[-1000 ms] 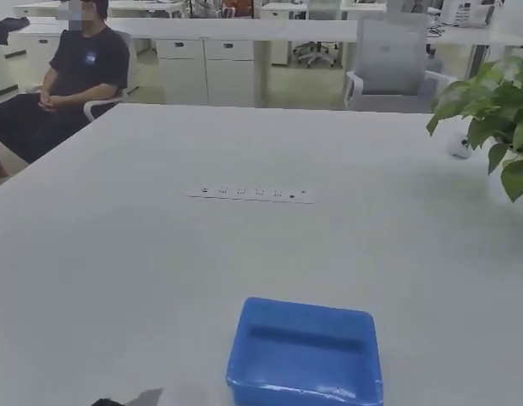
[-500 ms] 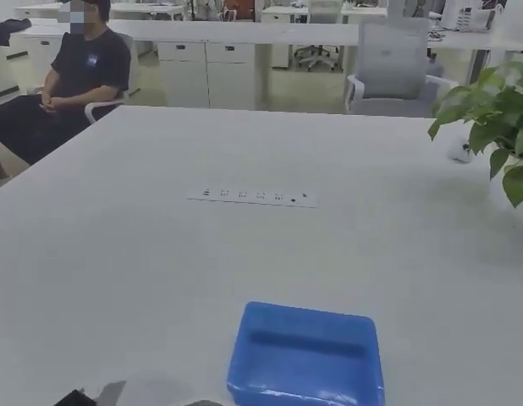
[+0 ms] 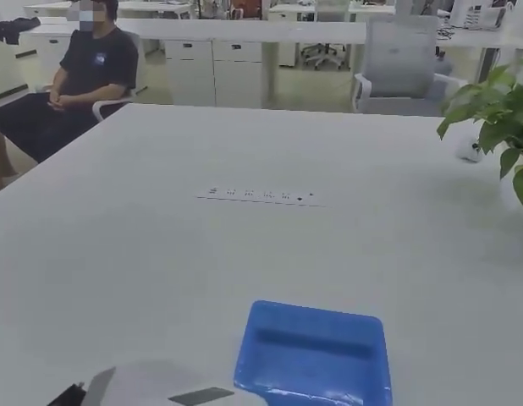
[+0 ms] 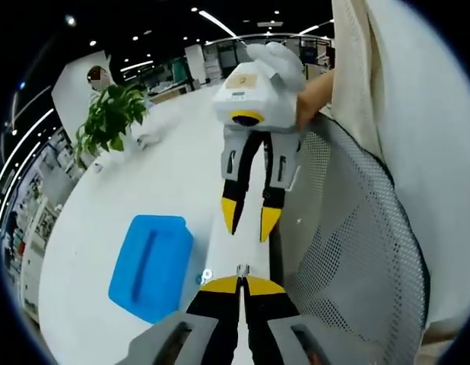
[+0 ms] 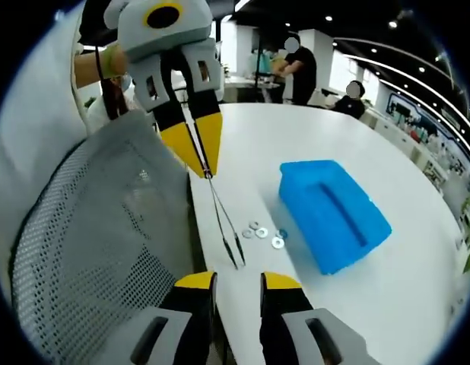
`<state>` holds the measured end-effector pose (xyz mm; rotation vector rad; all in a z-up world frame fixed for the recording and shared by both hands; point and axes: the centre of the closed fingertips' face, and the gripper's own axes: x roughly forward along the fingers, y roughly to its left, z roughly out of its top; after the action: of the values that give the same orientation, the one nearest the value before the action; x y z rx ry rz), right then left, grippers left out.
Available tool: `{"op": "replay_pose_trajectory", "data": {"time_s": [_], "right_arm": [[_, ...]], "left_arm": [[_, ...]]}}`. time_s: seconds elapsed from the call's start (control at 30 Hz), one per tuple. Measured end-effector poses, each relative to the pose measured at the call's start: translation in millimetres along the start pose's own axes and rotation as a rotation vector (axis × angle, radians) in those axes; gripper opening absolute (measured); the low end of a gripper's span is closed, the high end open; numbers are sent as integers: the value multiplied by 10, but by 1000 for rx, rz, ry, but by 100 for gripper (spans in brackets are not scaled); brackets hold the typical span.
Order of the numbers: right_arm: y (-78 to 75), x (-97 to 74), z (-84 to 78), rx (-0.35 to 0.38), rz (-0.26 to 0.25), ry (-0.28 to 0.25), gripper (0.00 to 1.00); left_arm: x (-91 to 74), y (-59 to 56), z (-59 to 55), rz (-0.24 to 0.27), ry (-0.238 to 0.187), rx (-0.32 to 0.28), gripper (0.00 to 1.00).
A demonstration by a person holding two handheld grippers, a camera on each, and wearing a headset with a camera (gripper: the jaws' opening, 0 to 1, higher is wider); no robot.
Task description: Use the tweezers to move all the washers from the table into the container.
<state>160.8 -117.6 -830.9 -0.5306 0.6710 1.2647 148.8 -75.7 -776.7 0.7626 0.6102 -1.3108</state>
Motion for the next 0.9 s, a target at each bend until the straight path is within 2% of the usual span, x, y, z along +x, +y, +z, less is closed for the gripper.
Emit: {"op": "replay_pose_trajectory", "data": {"time_s": [0.2,0.33,0.4,0.53,0.67,0.77,0.9], "right_arm": [[87,185,131,-39,60,-30,16],[144,305,149,-87,94,-14,13],[122,332,138,-112,86,-5,10],[94,349,153,-104,103,-11,7],[53,413,257,-135,117,-24,7],[-2,481,372,-132,120,-47,7],[-29,550,438,-121,128,-65,7]], "left_arm": [[33,-33,87,-12,-17,17,0],[47,-28,114,-16,-24,21,0],[47,-25,114,-19,-25,17,0],[36,-14,99,-18,-22,25,0],[-23,60,76,-8,-7,31,0],[-79,138,49,8,5,34,0],[-122,208,16,16,9,19,0]]}}
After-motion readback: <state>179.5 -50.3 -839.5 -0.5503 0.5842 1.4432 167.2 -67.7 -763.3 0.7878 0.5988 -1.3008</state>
